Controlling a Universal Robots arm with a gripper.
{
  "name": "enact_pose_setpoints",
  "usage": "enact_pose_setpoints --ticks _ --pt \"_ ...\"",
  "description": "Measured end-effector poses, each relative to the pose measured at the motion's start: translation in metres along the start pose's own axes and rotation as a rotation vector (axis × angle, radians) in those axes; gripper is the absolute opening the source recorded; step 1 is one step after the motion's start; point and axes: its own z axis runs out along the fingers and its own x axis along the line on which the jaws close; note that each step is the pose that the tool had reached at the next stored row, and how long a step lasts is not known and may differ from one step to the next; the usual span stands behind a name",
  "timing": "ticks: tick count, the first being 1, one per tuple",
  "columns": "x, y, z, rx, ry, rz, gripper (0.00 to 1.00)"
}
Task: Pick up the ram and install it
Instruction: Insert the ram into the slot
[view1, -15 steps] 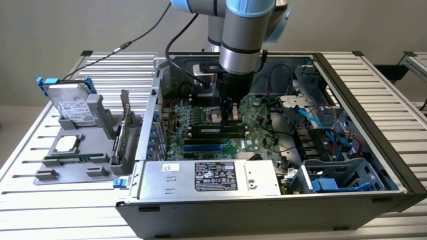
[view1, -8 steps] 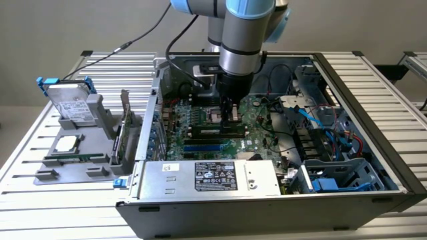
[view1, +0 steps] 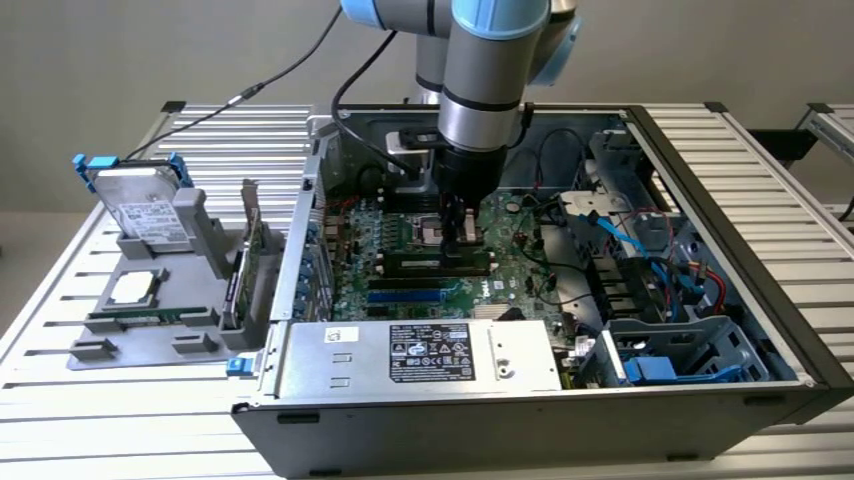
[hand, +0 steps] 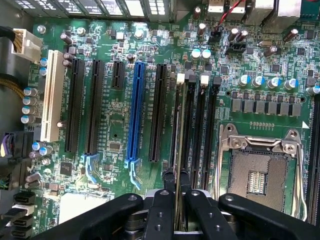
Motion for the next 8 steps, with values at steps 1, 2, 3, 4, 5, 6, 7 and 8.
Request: enact_pose_setpoints --ticks 1,2,3,4,5,6,7,8 --pt "0.0 0.0 0.0 -0.0001 0.0001 0.0 0.21" --pt "0.0 0.0 0.0 -0.0002 0.0002 0.0 0.27" --pt "0.0001 0.0001 -0.0001 -0.0003 0.0003 0.0 0.27" --pt "0.0001 0.0002 -0.0001 -0.0003 0.0003 0.0 0.33" --pt "0.0001 0.0004 -0.0003 -0.0004 0.0005 0.0 0.39" --pt "0.0001 0.0008 -0.0009 -0.0005 0.0006 0.0 0.39" --pt "0.0001 0.0015 -0.0028 -0.0004 0.0005 0.0 0.45" --pt "0.0002 0.0023 -0.0058 -0.0004 0.0005 0.0 0.45"
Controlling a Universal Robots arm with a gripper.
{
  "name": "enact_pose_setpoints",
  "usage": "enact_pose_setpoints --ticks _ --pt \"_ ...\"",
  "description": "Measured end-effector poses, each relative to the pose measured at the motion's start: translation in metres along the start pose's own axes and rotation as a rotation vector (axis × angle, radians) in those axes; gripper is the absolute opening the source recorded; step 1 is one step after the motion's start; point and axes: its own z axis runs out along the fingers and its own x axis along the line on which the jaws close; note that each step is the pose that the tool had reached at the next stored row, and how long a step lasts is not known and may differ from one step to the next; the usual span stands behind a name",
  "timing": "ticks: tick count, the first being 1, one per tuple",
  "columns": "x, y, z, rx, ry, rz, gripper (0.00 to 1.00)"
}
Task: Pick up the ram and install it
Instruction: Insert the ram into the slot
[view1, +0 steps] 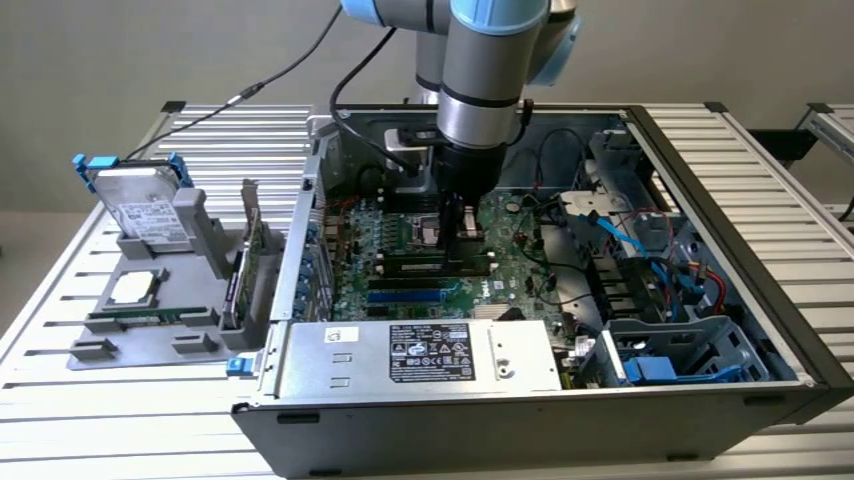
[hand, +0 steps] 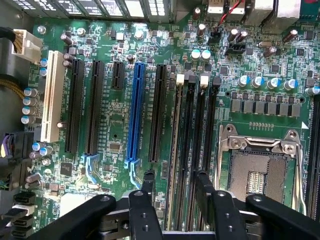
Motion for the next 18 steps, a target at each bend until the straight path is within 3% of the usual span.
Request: enact_pose_setpoints --ticks 5,9,10,11,12,14,18 --pt "0.001 0.0034 -0.0163 0.0 0.0 0.0 0.45" --pt "0.001 0.0039 -0.0198 0.0001 -0.0002 0.0 0.44" --pt "0.001 0.0039 -0.0199 0.0001 -0.0001 0.0 0.37" --pt "0.001 0.0039 -0.0198 0.0001 -0.0002 0.0 0.37" --pt "0.001 0.0039 -0.0199 0.0001 -0.0001 0.0 0.25" --pt "0.001 0.0039 -0.0199 0.0001 -0.0001 0.0 0.13" --pt "0.001 0.0039 -0.0199 0.0001 -0.0001 0.0 0.1"
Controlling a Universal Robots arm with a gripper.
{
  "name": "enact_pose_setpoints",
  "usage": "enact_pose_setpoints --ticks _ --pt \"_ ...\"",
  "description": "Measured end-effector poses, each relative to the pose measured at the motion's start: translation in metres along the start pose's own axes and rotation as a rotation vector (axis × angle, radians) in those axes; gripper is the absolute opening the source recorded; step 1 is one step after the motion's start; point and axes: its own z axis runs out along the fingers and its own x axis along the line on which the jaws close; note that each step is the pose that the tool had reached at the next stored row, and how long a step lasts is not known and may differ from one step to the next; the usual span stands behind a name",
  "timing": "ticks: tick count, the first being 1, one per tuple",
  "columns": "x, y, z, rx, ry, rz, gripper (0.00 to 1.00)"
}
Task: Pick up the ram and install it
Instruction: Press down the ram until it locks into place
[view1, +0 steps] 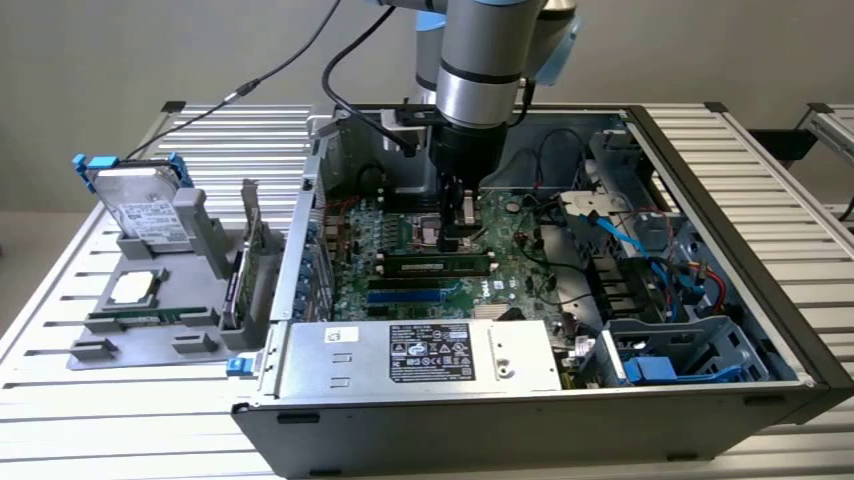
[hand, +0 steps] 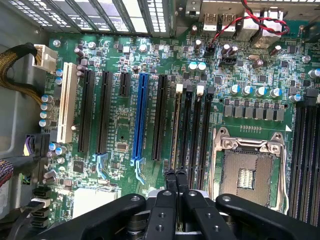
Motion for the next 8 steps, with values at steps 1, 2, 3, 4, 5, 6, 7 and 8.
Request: enact_pose_setpoints --ticks 1,2,3,4,5,6,7,8 --pt "0.0 0.0 0.0 0.0 0.0 0.0 0.1" --pt "0.0 0.0 0.0 0.0 0.0 0.0 0.1" --pt "0.0 0.0 0.0 0.0 0.0 0.0 0.1" --pt "0.0 0.0 0.0 0.0 0.0 0.0 0.1" --pt "0.0 0.0 0.0 0.0 0.0 0.0 0.1" --pt "0.0 0.0 0.0 0.0 0.0 0.0 0.1" --pt "0.0 0.0 0.0 0.0 0.0 0.0 0.1" --pt "0.0 0.0 0.0 0.0 0.0 0.0 0.1"
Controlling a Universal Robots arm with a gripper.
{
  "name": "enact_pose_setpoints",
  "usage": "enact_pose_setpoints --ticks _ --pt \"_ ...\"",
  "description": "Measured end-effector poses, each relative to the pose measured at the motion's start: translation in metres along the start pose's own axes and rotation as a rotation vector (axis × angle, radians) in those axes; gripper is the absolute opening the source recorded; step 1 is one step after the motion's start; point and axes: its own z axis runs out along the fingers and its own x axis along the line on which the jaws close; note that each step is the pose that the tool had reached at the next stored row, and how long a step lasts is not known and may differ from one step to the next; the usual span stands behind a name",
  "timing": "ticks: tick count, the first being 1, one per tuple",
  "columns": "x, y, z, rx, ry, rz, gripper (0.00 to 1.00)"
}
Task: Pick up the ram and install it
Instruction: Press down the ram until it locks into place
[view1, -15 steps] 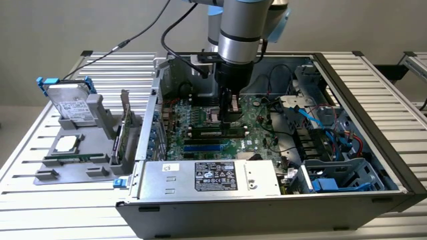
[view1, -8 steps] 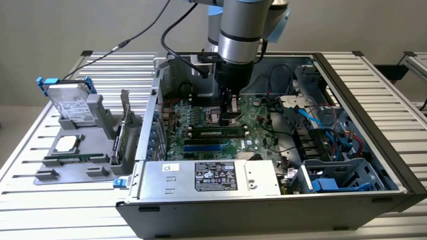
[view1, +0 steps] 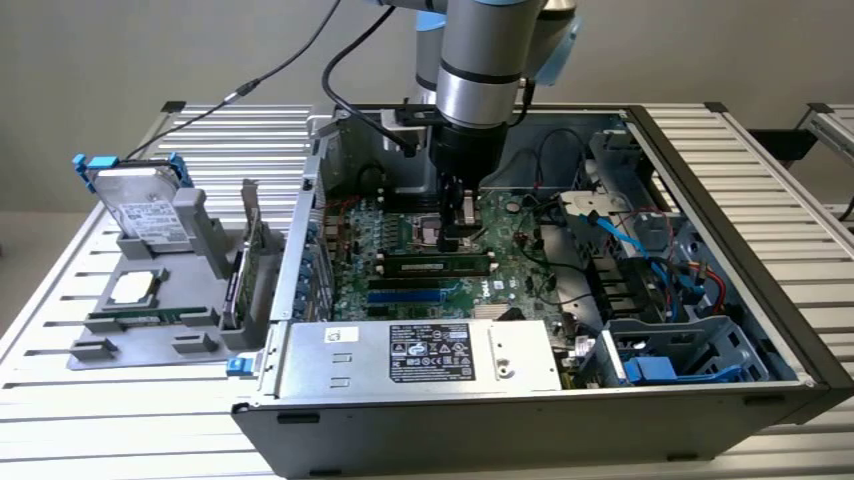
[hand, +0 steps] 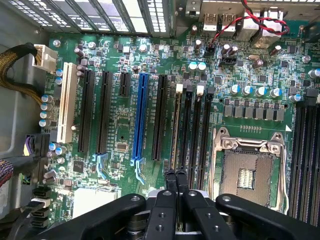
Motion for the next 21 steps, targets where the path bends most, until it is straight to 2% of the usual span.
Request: enact_pose_setpoints --ticks 4,10,18,21 --pt "0.0 -0.0016 -0.0001 -0.0002 0.0002 0.0 0.1" --pt "0.002 -0.0224 -0.0017 0.0 -0.0002 0.0 0.1" --pt "0.001 -0.0245 0.0087 0.0 -0.0001 0.0 0.1" --pt "0.001 -0.0245 0.0088 -0.0001 0.0002 0.0 0.1"
